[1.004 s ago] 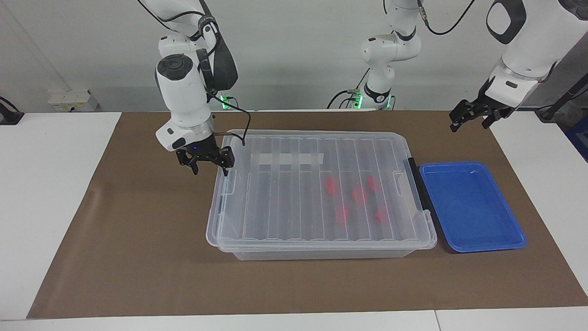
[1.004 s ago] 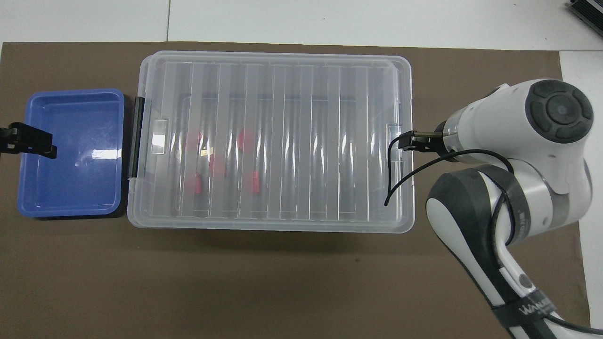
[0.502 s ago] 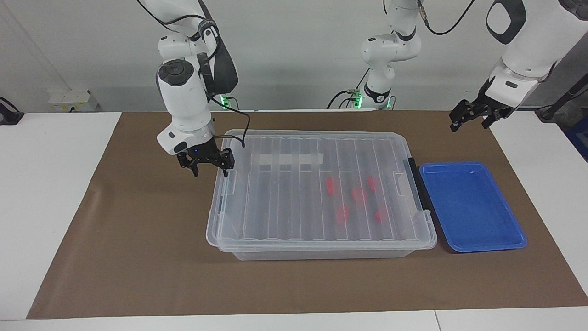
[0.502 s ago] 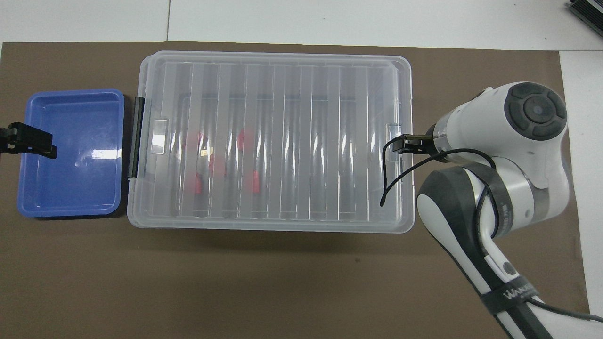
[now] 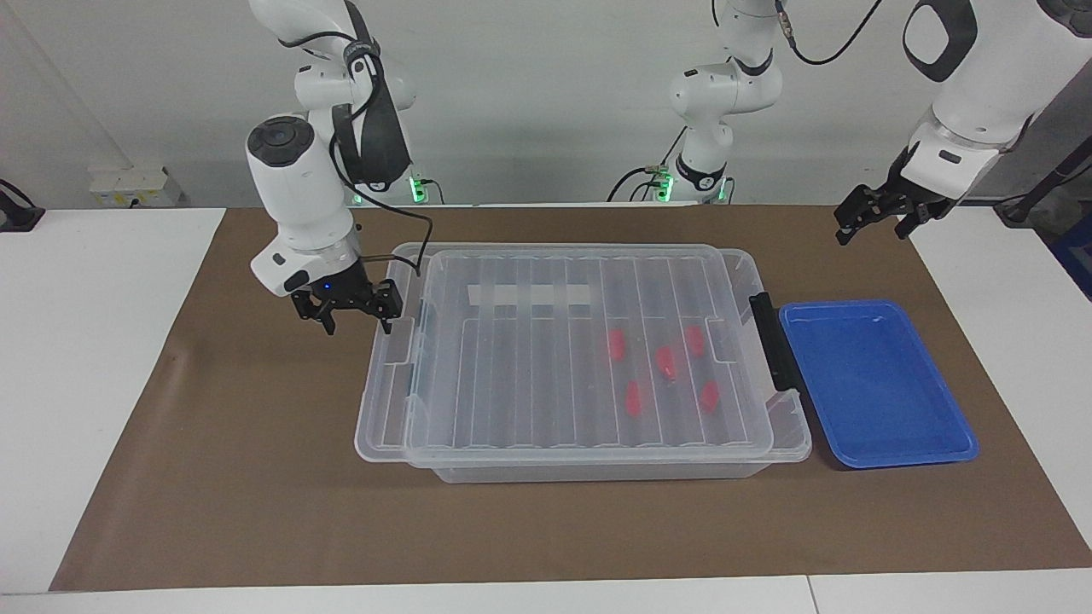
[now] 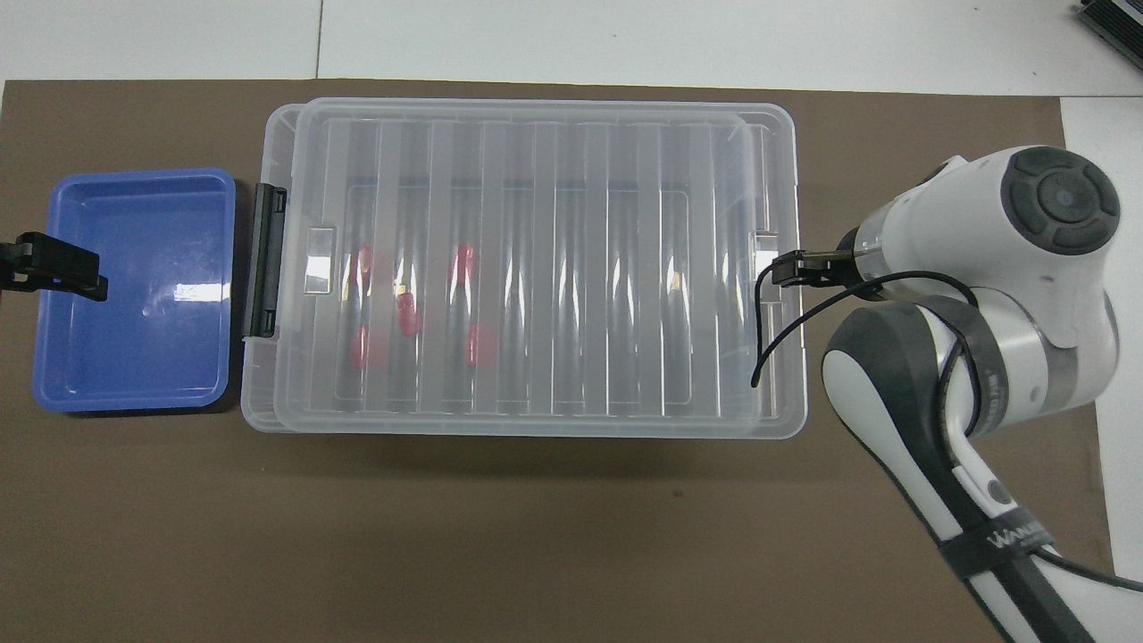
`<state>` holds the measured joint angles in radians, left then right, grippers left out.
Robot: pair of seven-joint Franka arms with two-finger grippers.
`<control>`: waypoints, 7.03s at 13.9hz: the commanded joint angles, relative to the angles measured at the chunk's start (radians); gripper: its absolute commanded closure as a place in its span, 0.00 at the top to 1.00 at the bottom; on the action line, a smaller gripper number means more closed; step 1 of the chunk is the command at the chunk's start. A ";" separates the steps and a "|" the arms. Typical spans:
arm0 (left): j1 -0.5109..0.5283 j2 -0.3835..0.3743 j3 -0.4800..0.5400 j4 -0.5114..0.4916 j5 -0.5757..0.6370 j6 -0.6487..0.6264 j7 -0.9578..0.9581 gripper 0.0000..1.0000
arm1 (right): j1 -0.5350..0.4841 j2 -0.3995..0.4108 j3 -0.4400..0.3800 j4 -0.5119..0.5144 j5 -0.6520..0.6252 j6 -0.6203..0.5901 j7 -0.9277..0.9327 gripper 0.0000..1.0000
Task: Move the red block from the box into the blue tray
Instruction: 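Slide the clear lid away from the left arm with the right gripper, then reach the left gripper into the box toward a red block, then lower the left gripper and grasp the red block, then lift the red block and carry it over the blue tray, then lower the red block into the blue tray with the left gripper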
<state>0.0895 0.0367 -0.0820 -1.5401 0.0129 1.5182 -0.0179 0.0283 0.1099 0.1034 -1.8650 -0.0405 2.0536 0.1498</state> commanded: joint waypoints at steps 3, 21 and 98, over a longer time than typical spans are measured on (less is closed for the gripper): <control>0.004 -0.024 0.004 -0.023 -0.013 -0.007 0.007 1.00 | -0.088 0.004 0.009 -0.010 -0.012 0.022 -0.151 0.94; -0.109 -0.027 -0.004 -0.034 -0.013 0.114 -0.207 1.00 | -0.309 0.008 0.007 -0.010 -0.012 0.049 -0.519 0.94; 0.144 0.104 0.011 -0.482 0.007 0.798 0.208 0.15 | -0.355 0.059 0.012 0.110 -0.013 0.002 -0.257 0.96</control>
<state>0.2338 0.1568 -0.0691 -1.9736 0.0361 2.2719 0.1805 -0.3021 0.1611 0.1050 -1.7304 -0.0431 2.0152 -0.0715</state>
